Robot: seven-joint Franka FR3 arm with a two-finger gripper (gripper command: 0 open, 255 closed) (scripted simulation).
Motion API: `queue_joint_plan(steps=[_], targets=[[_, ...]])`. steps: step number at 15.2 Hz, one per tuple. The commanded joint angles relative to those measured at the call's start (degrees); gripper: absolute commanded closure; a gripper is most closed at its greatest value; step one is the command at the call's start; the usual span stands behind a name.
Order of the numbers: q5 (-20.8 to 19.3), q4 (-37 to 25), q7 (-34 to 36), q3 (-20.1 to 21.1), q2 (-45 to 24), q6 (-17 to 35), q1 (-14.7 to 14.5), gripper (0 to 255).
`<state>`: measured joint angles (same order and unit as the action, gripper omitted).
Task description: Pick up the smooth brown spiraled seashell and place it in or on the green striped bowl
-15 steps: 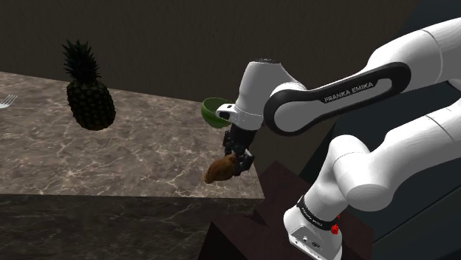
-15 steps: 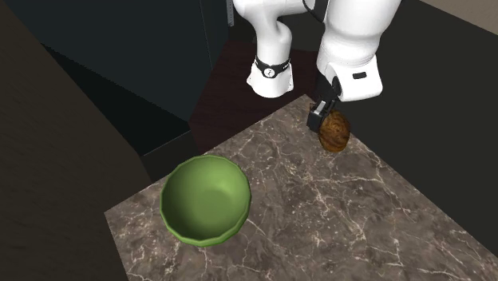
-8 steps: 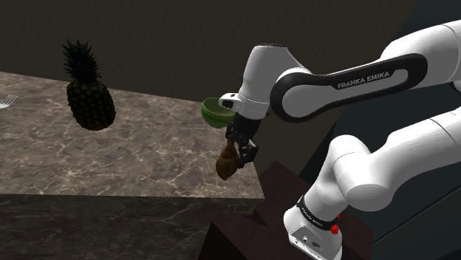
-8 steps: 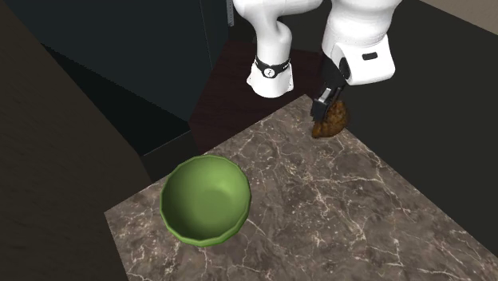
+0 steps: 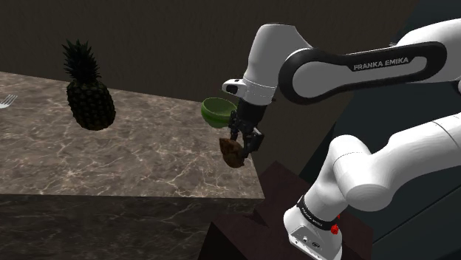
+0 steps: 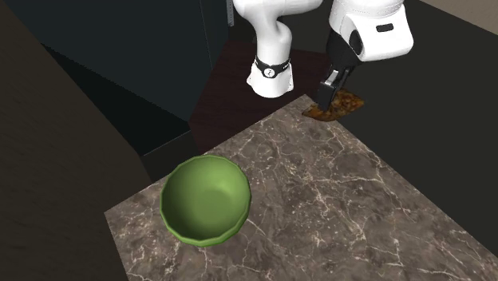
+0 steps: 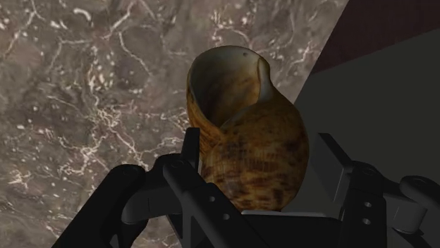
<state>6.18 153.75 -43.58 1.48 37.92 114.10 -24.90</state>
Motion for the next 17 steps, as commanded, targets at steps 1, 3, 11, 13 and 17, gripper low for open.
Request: queue_joint_plan(steps=[1,3,11,13,17], targets=[[-0.1,-1.2,0.2,0.0,0.6,-1.8,0.0,255],[-0.2,-2.5,0.3,-0.1,1.1,-3.5,0.0,255],[-0.5,-7.7,0.8,-0.2,2.1,-9.8,0.1,255],[-2.0,-9.1,-1.9,-2.5,0.1,-9.4,1.4,255],[-4.7,-12.6,-7.1,-6.8,-4.4,-8.7,3.7,255]])
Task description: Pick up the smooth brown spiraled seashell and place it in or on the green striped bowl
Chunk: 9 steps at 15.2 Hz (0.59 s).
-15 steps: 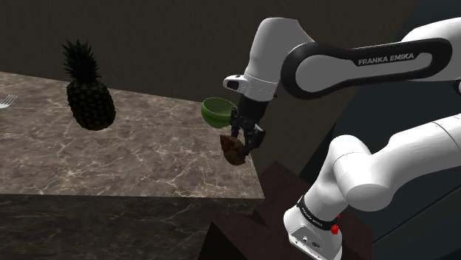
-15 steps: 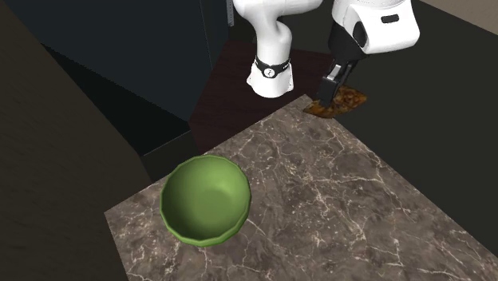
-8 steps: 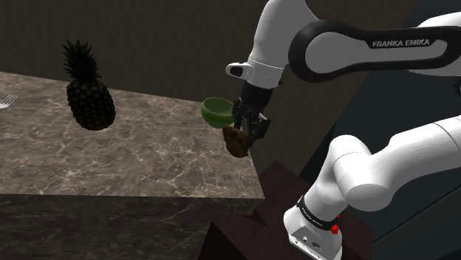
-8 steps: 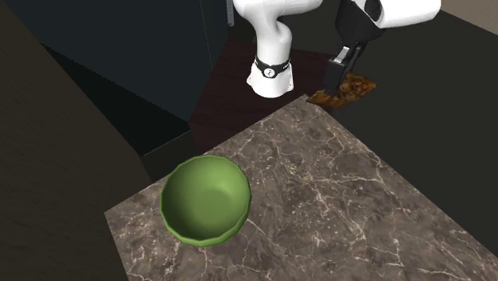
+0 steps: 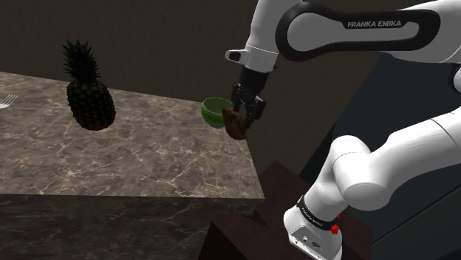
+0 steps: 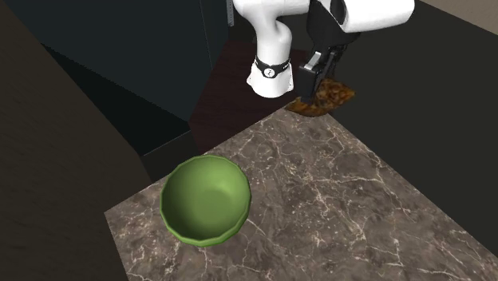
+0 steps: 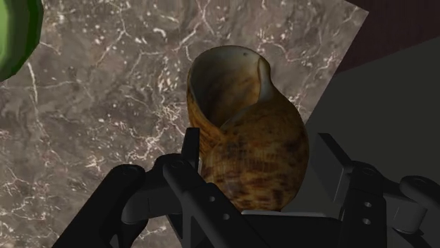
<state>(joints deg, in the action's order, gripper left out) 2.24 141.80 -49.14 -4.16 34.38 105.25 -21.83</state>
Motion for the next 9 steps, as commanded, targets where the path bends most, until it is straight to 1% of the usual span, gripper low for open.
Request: queue_joint_plan(steps=[1,5,9], targets=[[-1.3,-1.7,-2.8,-2.3,-2.2,0.4,1.1,255],[-2.9,-6.4,-7.9,-6.3,-7.7,0.9,2.8,255],[-3.5,-12.2,-13.0,-10.2,-13.8,1.2,4.0,255]])
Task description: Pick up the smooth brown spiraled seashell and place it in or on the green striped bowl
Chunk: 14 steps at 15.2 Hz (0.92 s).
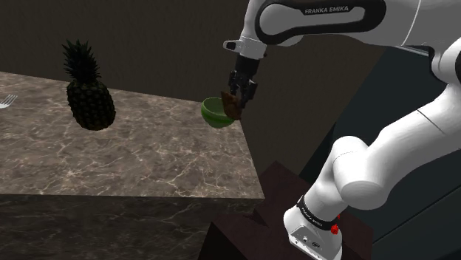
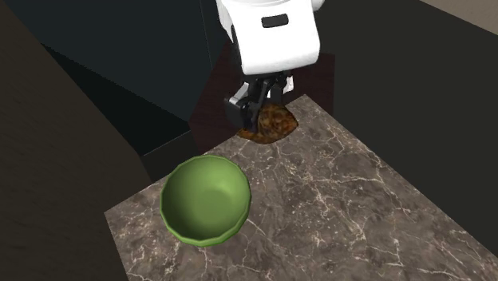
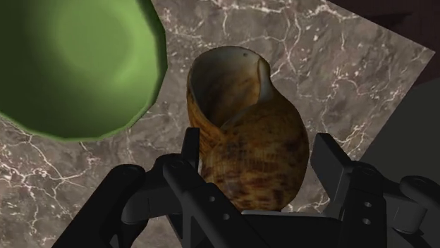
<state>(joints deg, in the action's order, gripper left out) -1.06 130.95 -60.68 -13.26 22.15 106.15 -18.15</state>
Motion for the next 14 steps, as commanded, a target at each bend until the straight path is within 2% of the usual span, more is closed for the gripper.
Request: queue_joint_plan(steps=[1,6,10,14], targets=[[-0.2,-2.9,-2.8,-2.0,-3.2,0.3,0.7,255],[1.0,-11.8,-9.4,-6.3,-12.0,-0.3,2.1,255],[3.4,-20.7,-15.2,-9.4,-20.2,-1.7,3.7,255],[3.6,-18.2,-15.5,-9.4,-20.7,1.3,3.8,255]])
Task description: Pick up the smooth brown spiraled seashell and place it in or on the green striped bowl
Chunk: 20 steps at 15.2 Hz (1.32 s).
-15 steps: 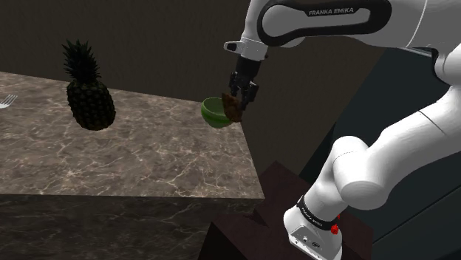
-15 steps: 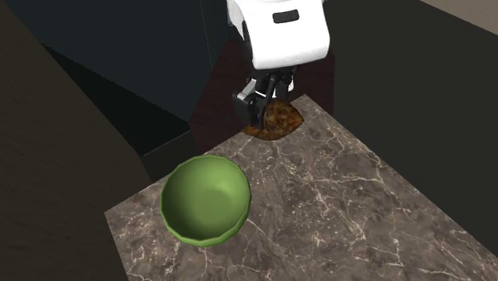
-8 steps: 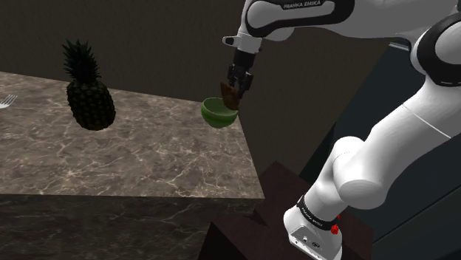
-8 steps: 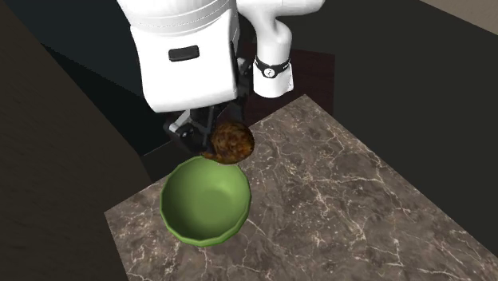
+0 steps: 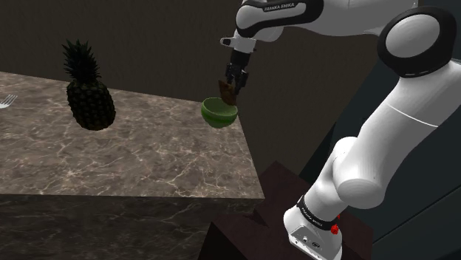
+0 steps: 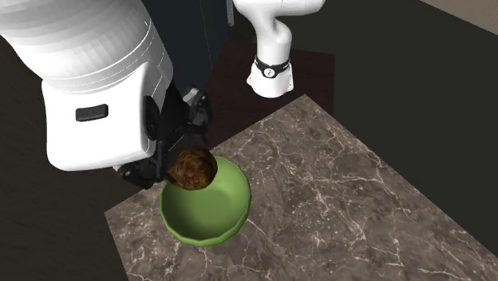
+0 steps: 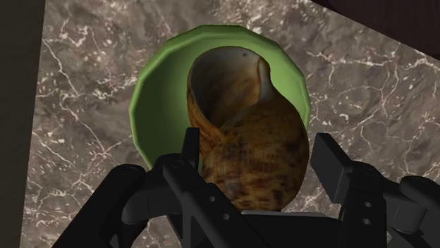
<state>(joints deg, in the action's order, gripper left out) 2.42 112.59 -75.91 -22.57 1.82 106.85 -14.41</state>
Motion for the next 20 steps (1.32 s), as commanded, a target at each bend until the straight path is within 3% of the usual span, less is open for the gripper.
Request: queue_joint_plan(steps=[1,10,18,19,20], targets=[[0.2,0.8,-0.3,-0.1,-0.6,1.3,0.1,255],[1.2,5.5,-1.3,-0.2,-2.6,7.9,0.2,255],[1.2,5.5,-1.3,-0.2,-2.6,7.9,0.2,255],[1.2,5.5,-1.3,-0.2,-2.6,7.9,0.2,0],[1.2,5.5,-1.3,-0.2,-2.6,7.9,0.2,0]])
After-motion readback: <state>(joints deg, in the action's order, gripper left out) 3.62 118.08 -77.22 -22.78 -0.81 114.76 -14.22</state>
